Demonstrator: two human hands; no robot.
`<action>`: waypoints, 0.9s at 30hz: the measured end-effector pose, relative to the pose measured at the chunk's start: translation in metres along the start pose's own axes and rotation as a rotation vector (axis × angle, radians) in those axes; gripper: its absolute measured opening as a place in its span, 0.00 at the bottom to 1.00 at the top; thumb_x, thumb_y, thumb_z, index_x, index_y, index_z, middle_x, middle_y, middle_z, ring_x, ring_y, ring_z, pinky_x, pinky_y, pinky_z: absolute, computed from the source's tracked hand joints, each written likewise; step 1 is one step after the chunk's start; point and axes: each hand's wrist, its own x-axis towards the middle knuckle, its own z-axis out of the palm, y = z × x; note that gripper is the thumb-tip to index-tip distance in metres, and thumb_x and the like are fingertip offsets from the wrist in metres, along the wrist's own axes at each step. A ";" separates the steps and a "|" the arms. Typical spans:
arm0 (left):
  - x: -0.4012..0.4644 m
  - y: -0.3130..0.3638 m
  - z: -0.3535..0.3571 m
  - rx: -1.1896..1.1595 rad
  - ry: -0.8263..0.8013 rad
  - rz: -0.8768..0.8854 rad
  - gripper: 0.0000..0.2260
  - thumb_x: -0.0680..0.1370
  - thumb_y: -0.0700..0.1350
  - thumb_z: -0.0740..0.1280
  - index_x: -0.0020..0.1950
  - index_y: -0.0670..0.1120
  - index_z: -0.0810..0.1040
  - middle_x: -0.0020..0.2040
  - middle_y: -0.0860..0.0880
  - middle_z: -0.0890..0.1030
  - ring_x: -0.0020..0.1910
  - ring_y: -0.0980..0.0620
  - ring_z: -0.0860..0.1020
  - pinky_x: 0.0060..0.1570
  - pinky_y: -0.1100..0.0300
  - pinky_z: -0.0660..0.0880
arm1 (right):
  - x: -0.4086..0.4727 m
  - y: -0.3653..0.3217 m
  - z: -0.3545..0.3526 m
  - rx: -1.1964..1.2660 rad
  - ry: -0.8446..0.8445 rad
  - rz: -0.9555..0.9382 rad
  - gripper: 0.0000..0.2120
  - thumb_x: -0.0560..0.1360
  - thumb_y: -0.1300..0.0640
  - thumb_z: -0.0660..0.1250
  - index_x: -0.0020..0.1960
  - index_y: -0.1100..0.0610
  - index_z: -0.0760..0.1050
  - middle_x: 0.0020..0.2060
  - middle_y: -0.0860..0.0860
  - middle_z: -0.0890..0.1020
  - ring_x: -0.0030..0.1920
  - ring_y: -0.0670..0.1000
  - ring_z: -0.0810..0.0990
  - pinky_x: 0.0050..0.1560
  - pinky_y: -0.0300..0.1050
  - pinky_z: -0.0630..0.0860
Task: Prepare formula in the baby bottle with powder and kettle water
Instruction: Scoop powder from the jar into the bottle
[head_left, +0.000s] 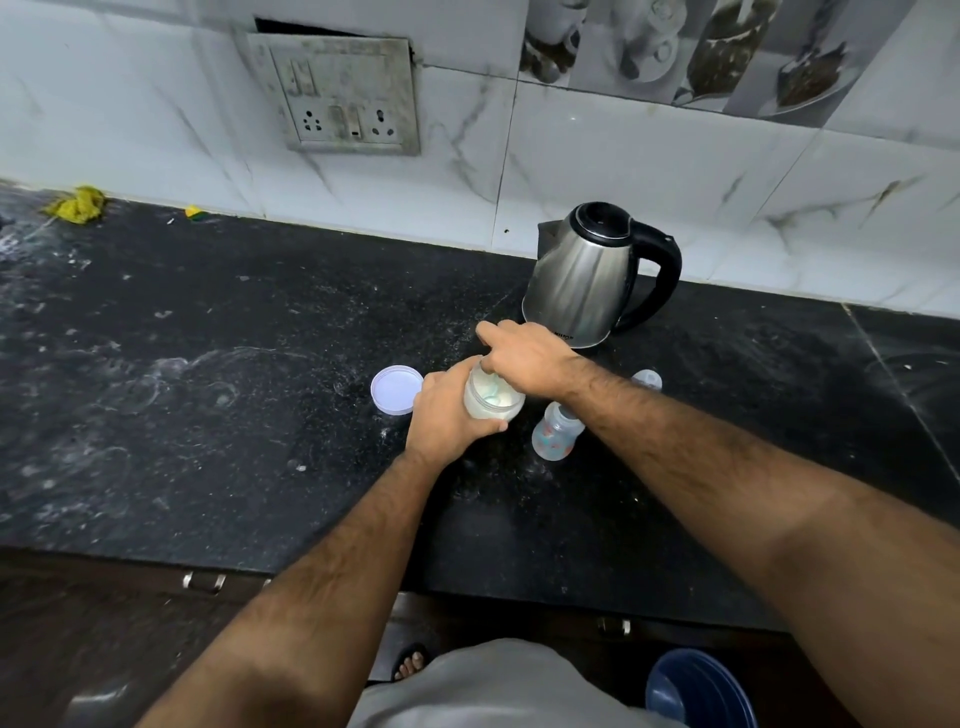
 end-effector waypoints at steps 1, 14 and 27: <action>-0.001 0.001 0.000 0.008 -0.003 0.004 0.32 0.62 0.52 0.80 0.63 0.61 0.71 0.49 0.62 0.78 0.54 0.56 0.71 0.57 0.50 0.74 | -0.001 0.001 0.002 -0.066 0.002 -0.038 0.11 0.80 0.55 0.60 0.59 0.61 0.72 0.53 0.56 0.75 0.46 0.57 0.74 0.44 0.50 0.68; -0.001 0.001 0.002 0.063 0.006 -0.024 0.37 0.61 0.55 0.79 0.66 0.63 0.67 0.51 0.65 0.74 0.61 0.49 0.72 0.60 0.49 0.70 | -0.016 0.001 -0.001 -0.155 0.135 -0.022 0.09 0.75 0.59 0.63 0.50 0.55 0.81 0.47 0.52 0.78 0.49 0.55 0.77 0.37 0.48 0.70; -0.001 0.005 0.009 0.053 0.021 -0.086 0.37 0.60 0.61 0.77 0.66 0.64 0.67 0.57 0.64 0.78 0.60 0.52 0.72 0.60 0.50 0.70 | -0.014 -0.022 0.005 0.216 0.120 0.560 0.10 0.73 0.61 0.66 0.52 0.54 0.81 0.48 0.54 0.83 0.50 0.57 0.82 0.41 0.47 0.74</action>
